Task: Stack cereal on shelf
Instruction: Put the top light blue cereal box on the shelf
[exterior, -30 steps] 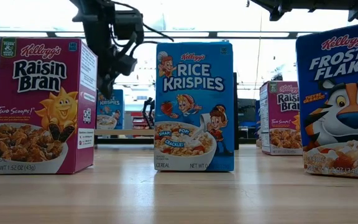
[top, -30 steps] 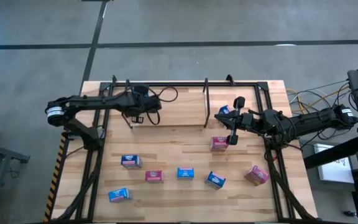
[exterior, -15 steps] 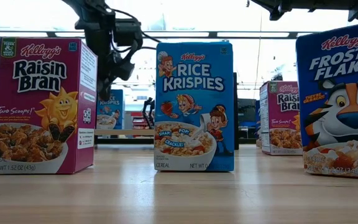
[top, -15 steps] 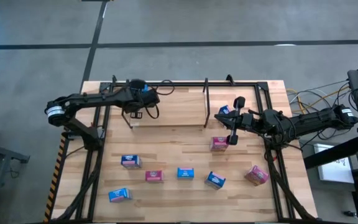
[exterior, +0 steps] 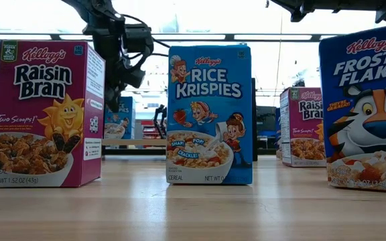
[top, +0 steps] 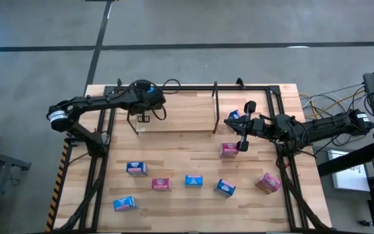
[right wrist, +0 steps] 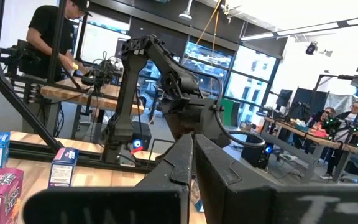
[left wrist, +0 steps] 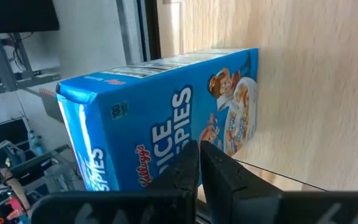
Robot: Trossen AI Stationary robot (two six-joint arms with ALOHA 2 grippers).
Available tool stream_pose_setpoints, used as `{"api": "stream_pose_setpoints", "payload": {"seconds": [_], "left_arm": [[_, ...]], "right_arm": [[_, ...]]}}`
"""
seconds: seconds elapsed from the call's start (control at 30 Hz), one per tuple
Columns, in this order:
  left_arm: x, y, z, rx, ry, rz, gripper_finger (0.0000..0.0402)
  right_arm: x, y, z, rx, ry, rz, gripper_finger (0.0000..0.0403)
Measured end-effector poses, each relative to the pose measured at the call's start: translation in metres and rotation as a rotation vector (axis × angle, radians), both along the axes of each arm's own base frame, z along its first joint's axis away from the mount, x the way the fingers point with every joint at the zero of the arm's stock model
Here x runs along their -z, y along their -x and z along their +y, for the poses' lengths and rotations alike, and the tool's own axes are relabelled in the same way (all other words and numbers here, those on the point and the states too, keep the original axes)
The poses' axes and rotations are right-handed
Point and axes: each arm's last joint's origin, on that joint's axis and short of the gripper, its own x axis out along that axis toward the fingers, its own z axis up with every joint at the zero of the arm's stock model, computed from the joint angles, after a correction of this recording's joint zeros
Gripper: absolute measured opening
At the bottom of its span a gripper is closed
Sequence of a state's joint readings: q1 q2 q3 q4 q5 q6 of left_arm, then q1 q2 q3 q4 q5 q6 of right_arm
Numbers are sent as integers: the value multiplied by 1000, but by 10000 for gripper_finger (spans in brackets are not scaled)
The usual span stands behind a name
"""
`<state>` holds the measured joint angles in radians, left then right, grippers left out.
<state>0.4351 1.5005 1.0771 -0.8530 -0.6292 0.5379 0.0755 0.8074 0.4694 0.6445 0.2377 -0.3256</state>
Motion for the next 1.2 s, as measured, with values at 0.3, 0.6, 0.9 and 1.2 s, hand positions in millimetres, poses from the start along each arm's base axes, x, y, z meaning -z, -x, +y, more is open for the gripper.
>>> {"api": "stream_pose_setpoints", "payload": {"seconds": [0.3,0.6,0.9,1.2], "left_arm": [[3,-2,-2,26,94,-51,0],[7,-2,-1,27,101,-73,0],[19,0,1,28,101,-107,0],[28,7,10,-8,95,-113,0]], "right_arm": [[0,0,0,0,0,0,9],[0,0,0,0,0,0,9],[0,0,0,1,6,1,9],[0,0,0,3,12,0,9]]}}
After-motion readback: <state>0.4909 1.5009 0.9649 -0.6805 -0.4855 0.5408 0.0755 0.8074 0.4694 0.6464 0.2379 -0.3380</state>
